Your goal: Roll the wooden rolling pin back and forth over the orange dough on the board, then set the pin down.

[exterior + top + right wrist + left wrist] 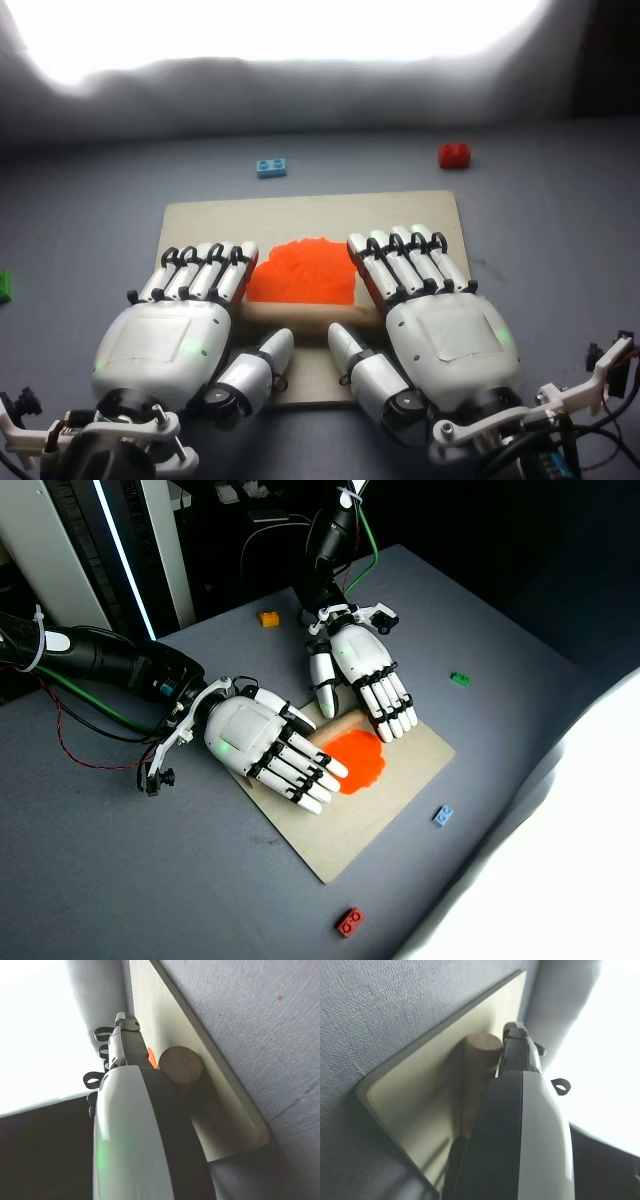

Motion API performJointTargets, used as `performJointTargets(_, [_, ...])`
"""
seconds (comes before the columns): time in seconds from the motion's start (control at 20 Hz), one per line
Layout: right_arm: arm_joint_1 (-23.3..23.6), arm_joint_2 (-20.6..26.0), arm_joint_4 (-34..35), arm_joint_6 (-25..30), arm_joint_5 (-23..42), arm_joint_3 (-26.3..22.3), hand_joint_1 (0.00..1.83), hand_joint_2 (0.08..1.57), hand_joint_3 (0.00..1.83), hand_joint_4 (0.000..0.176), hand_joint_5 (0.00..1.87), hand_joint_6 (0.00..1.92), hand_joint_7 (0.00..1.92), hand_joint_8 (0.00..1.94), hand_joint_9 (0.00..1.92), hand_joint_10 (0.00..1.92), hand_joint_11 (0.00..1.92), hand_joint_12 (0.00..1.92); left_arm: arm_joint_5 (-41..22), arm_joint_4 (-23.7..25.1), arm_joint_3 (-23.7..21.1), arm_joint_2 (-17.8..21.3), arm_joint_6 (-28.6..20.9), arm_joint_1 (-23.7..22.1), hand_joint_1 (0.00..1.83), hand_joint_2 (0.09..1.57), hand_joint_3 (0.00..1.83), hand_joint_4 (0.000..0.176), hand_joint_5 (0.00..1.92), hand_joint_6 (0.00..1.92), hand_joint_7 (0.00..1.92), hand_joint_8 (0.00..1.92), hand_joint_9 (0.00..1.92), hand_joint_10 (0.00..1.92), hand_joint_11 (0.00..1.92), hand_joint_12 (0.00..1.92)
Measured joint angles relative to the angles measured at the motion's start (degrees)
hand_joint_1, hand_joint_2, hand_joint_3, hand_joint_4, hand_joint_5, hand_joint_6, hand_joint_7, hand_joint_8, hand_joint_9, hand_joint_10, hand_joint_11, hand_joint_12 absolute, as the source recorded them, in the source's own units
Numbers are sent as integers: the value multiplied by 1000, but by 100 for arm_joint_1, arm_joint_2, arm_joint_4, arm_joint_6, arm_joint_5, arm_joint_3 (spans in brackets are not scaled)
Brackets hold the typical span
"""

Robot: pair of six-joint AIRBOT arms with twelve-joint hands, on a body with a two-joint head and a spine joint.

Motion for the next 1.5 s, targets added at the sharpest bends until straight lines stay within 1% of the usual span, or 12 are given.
performJointTargets(0.15, [7, 7, -26, 28, -46, 66, 0, 1533, 18, 0, 68, 0, 53, 0, 19, 3, 0, 0, -9, 0, 2, 0, 0, 4, 0, 1457, 3, 0, 91, 8, 103, 1, 72, 3, 0, 250])
performJointTargets(0.2, [7, 4, -50, 48, -66, 98, 0, 1533, 17, 0, 56, 0, 52, 0, 18, 3, 0, 0, -22, -13, 26, -24, 2, -2, 0, 1461, 3, 0, 69, 1, 73, 1, 46, 1, 0, 169])
performJointTargets(0.5, [68, 7, -48, 162, -173, 256, 0, 1514, 7, 0, 123, 30, 84, 13, 8, 3, 0, 0, -33, -79, 85, -98, 2, -79, 0, 1485, 8, 0, 50, 1, 71, 3, 52, 5, 0, 164])
performJointTargets(0.55, [81, 7, -59, 166, -195, 284, 0, 1515, 7, 0, 137, 35, 98, 18, 23, 10, 0, 0, -33, -81, 90, -103, 0, -94, 0, 1494, 9, 0, 51, 1, 72, 2, 60, 6, 0, 184])
performJointTargets(0.65, [92, 13, -46, 153, -229, 317, 0, 1517, 8, 0, 104, 21, 94, 13, 47, 20, 0, 0, -4, -85, 144, -109, -2, -127, 0, 1492, 3, 0, 82, 5, 102, 4, 85, 6, 0, 313])
performJointTargets(0.7, [92, 17, -48, 149, -245, 317, 0, 1517, 8, 0, 104, 21, 94, 13, 47, 20, 0, 0, 2, -96, 155, -109, 2, -127, 0, 1492, 3, 0, 82, 5, 102, 4, 85, 6, 0, 313])
performJointTargets(0.75, [92, 17, -48, 146, -249, 317, 0, 1538, 18, 0, 91, 15, 69, 2, 28, 11, 0, 0, -2, -103, 157, -107, -2, -129, 0, 1486, 0, 0, 76, 0, 81, 2, 60, 3, 0, 247])
performJointTargets(0.8, [92, 17, -48, 146, -251, 317, 0, 1538, 18, 0, 91, 15, 69, 2, 28, 11, 0, 0, 2, -105, 157, -109, -2, -140, 0, 1486, 0, 0, 76, 0, 81, 2, 60, 3, 0, 247])
performJointTargets(0.9, [92, 17, -68, 151, -264, 348, 0, 1546, 20, 0, 107, 21, 86, 9, 36, 14, 0, 0, 4, -111, 199, -129, -2, -144, 0, 1464, 0, 0, 44, 1, 67, 0, 48, 0, 0, 172])
performJointTargets(1.2, [118, 17, -81, 197, -330, 422, 0, 1548, 18, 0, 90, 13, 89, 6, 39, 14, 2, 4, -4, -125, 308, -190, -129, -184, 0, 1456, 0, 0, 5, 3, 17, 2, 19, 0, 0, 117])
performJointTargets(1.25, [129, 17, -74, 214, -345, 444, 0, 1547, 16, 0, 78, 7, 85, 4, 32, 10, 0, 0, -11, -129, 332, -214, -155, -190, 0, 1459, 0, 0, 42, 8, 64, 7, 52, 7, 0, 199])
performJointTargets(1.5, [138, 17, -133, 308, -407, 529, 0, 1551, 17, 0, 96, 14, 100, 9, 43, 14, 0, 0, -22, -105, 400, -240, -214, -203, 0, 1451, 0, 0, 55, 5, 82, 4, 72, 6, 0, 258])
